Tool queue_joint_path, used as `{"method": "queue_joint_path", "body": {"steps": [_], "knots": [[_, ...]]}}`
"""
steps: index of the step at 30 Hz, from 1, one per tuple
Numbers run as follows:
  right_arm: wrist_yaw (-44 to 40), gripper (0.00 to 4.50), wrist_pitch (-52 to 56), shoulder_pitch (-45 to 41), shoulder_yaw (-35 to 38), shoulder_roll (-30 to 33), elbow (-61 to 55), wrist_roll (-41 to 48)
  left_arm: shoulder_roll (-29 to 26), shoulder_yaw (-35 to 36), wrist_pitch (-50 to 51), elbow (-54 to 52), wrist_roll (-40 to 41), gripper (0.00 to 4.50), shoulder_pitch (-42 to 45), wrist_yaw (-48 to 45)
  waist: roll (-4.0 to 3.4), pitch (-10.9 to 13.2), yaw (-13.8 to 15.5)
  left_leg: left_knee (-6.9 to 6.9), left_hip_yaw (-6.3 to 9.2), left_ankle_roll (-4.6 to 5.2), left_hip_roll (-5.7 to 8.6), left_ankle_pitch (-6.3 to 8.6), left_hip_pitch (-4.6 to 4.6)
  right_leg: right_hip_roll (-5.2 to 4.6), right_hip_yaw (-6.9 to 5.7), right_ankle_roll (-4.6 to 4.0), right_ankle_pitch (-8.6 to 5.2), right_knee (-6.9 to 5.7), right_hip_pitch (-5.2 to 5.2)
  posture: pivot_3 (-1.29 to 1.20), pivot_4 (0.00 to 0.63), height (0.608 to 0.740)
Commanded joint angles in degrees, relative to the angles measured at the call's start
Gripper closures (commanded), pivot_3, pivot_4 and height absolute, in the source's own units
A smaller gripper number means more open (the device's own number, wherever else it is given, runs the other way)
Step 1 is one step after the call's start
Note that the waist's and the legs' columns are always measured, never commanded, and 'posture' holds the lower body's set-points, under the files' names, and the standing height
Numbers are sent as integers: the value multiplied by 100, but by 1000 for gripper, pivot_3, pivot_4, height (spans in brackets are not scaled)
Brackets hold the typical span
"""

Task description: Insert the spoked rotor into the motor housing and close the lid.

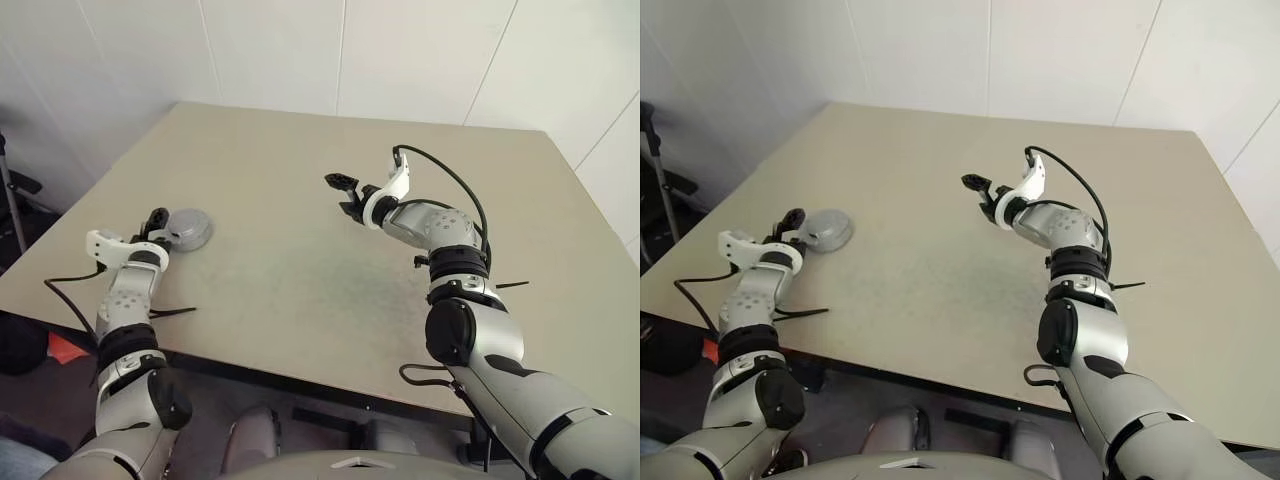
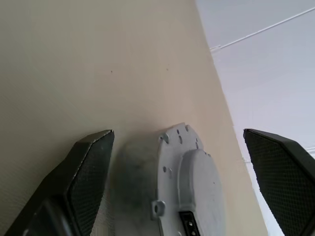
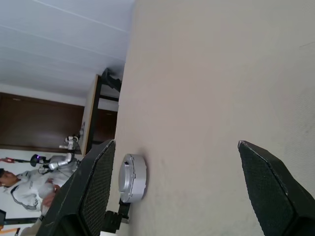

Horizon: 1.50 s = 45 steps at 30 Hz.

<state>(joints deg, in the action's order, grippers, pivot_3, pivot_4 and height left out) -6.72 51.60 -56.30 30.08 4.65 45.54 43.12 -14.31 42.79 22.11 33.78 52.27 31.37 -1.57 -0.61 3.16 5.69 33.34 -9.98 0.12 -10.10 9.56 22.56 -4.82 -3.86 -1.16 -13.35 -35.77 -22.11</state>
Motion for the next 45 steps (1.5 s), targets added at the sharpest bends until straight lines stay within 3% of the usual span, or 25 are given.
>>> {"method": "queue_joint_path", "body": {"steps": [1, 5, 10, 16, 23, 26, 33, 37, 45], "knots": [[-178, 0, -11, -245, -69, 32, -65, 16, -303, 55, -235, 59, -152, 21, 118, -53, 0, 0, 3, 0, 0, 0, 0, 0, 0, 0, 0, 0, 0, 1, 0, 0, 0, 740], [-945, 0, -363, -21, -682, 45, -602, -333, -532, -56, -356, 21, -296, 21, 211, -275, 1, 0, 23, 0, 1, 0, 1, 0, 3, -1, -1, 0, 0, 1, 0, 0, 0, 740], [-2415, 0, -2060, 616, -1778, 206, -1670, -1194, -661, -586, -743, -509, -784, 21, 374, -842, 13, 1, 165, 1, 3, 0, 0, 0, 7, -2, -4, 1, 1, 4, 1, 0, 0, 740], [-3489, 0, -3205, 770, -2058, 817, -1677, -1657, -651, -1571, -1402, -1243, -1681, 21, 576, -1427, 19, 2, 239, 4, 4, -1, 12, -1, 8, -15, -4, 6, 3, 4, 12, 0, 0, 740], [-4994, 0, -4081, 956, -2378, 1938, -1531, -2132, -785, -3064, -876, -2167, -2077, 21, 545, -2944, 19, 3, 267, 38, -1, 14, 12, 6, 10, -18, 0, -11, -3, -5, 15, 0, 0, 740], [-4720, 0, -5543, 1040, -2812, 2453, -897, -3248, -958, -4158, -1054, -2228, -2991, 21, 394, -3537, 18, 3, 238, 70, -4, 35, -2, 17, 11, -14, -1, -22, -4, -22, 12, 0, 0, 740], [-3857, 0, -7071, 1248, -2795, 2699, 182, -3977, -539, -5074, -2019, -1450, -4159, 21, 274, -3611, 15, 3, 124, 95, -10, 51, -3, 26, 7, -16, 7, -30, -4, -47, 11, 0, 0, 740], [-3758, 0, -7221, 1680, -2577, 2468, 463, -3701, -245, -5079, -2423, -1115, -4316, 21, 45, -3610, 14, 3, 105, 98, -10, 72, -3, 23, 9, -16, 7, -33, -5, -54, 8, 0, 0, 740], [-4891, 0, -6184, 2123, -2523, 2525, -114, -3227, -93, -4889, -2427, -1039, -4160, 21, -68, -3864, 2, 5, 129, 121, -14, 114, -14, 33, 14, -15, 5, -49, -12, -93, -5, 0, 0, 740]]}}
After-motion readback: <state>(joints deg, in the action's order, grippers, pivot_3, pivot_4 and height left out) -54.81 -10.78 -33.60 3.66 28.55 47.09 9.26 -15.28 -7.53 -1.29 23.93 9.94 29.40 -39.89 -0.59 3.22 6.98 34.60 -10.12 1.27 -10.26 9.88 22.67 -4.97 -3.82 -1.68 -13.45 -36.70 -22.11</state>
